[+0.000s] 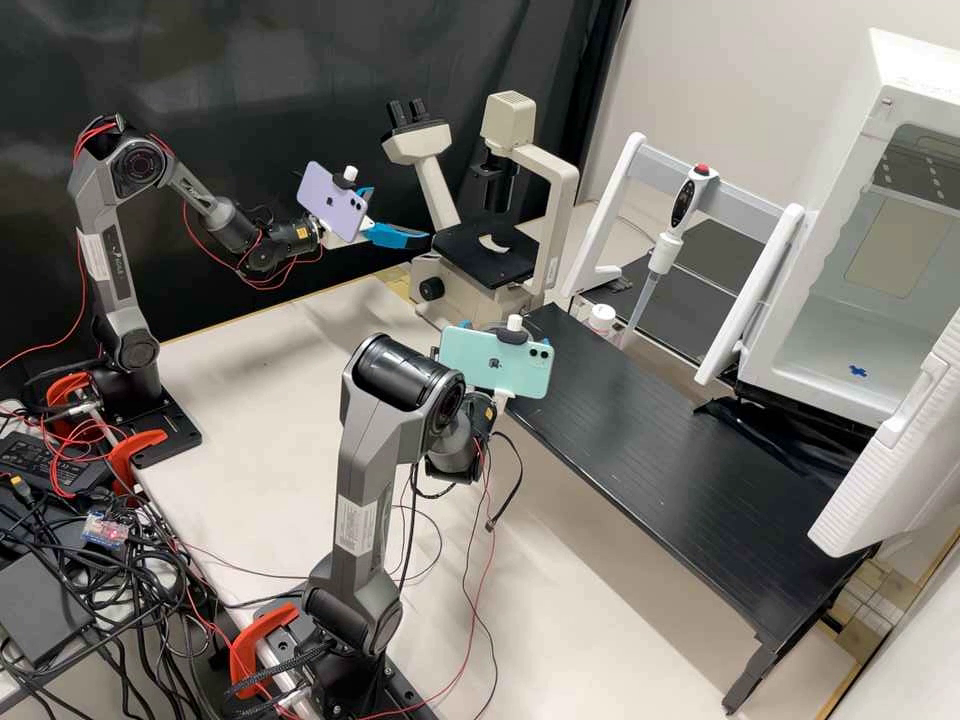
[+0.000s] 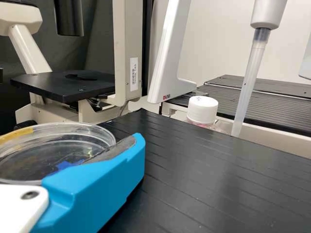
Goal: Move the petri dish to the incubator
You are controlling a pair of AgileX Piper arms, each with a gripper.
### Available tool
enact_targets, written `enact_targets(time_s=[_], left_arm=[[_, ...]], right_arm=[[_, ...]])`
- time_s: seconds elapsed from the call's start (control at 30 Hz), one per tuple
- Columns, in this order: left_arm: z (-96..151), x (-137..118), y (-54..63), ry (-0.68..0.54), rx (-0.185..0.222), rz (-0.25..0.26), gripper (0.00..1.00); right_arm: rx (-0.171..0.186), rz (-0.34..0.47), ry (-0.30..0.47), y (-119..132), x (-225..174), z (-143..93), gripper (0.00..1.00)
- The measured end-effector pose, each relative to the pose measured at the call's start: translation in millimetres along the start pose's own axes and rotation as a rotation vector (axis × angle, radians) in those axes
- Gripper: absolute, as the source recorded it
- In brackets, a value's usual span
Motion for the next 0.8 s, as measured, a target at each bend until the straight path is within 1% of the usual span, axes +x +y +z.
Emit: enact_targets(time_s=[0.1,0.43,0.5,0.57,0.6,0.67,0.73,0.8], left_arm=[[0.0,0.0,0.0,0.0,0.0,0.0,1.0],[0.0,0.0,0.0,0.0,0.0,0.0,1.0],[0.0,0.0,0.0,0.0,0.0,0.0,1.0],[0.0,0.0,0.0,0.0,0.0,0.0,1.0],[0.0,0.0,0.0,0.0,0.0,0.0,1.0],[0.0,0.0,0.0,0.0,0.0,0.0,1.0],[0.0,0.0,0.0,0.0,0.0,0.0,1.0],[0.0,0.0,0.0,0.0,0.0,0.0,1.0]], right_arm=[[0.007,-0.001,-0.002,-0.1,0.0,0.1,0.0],[0.006,-0.001,-0.011,3.8,-1.9,2.3,0.0],[-0.007,0.002,-0.006,7.4,-3.6,2.7,0.0],[-0.008,0.016,-0.006,14.7,-7.0,4.7,0.0],[-0.016,0.027,-0.012,20.4,-9.8,6.2,0.0],[-0.008,0.06,-0.043,30.7,-14.6,12.2,0.0],[0.012,0.094,-0.078,40.4,-19.8,19.8,0.0],[0.016,0.12,-0.102,52.3,-24.0,28.9,0.0]])
